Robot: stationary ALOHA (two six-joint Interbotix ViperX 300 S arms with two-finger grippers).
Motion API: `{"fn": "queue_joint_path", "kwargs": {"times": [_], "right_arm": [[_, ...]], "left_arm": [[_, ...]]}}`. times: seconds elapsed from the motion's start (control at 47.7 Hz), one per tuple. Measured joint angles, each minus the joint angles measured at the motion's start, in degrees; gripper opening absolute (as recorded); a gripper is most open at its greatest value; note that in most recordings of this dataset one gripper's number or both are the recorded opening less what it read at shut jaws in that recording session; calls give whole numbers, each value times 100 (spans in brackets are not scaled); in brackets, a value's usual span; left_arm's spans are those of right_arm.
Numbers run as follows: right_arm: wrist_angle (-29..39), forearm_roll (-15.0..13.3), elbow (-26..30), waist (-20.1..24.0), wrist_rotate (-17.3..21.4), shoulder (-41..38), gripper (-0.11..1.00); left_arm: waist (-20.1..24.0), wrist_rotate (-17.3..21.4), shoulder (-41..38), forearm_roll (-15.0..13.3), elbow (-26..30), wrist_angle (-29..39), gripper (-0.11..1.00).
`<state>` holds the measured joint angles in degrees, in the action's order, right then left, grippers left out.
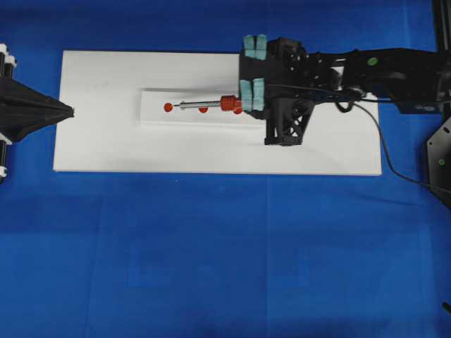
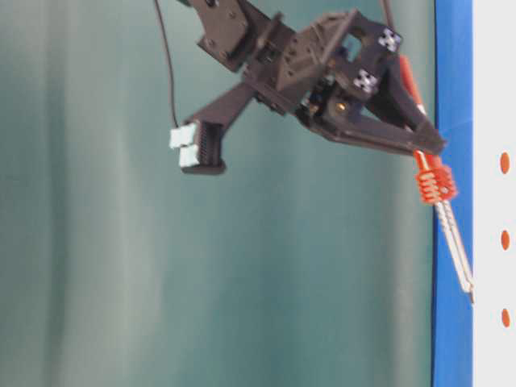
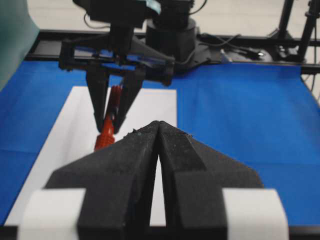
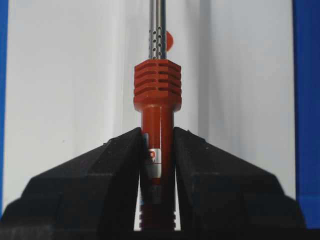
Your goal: Touch the tip of the soldering iron to the mark.
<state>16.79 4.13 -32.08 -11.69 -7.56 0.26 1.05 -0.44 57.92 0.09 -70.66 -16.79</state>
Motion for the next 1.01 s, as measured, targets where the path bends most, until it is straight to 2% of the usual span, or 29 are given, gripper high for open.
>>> {"fn": "queue_joint_path", "kwargs": {"times": [0.44,1.006], "right_arm": [[-62,0,97,0,9,-369,6],[-70,0,97,0,26,-378,6]], "left_arm": [[0,-9,-9,-9,-26,0,0],[-9,0,-18,-9,-26,0,0]]}}
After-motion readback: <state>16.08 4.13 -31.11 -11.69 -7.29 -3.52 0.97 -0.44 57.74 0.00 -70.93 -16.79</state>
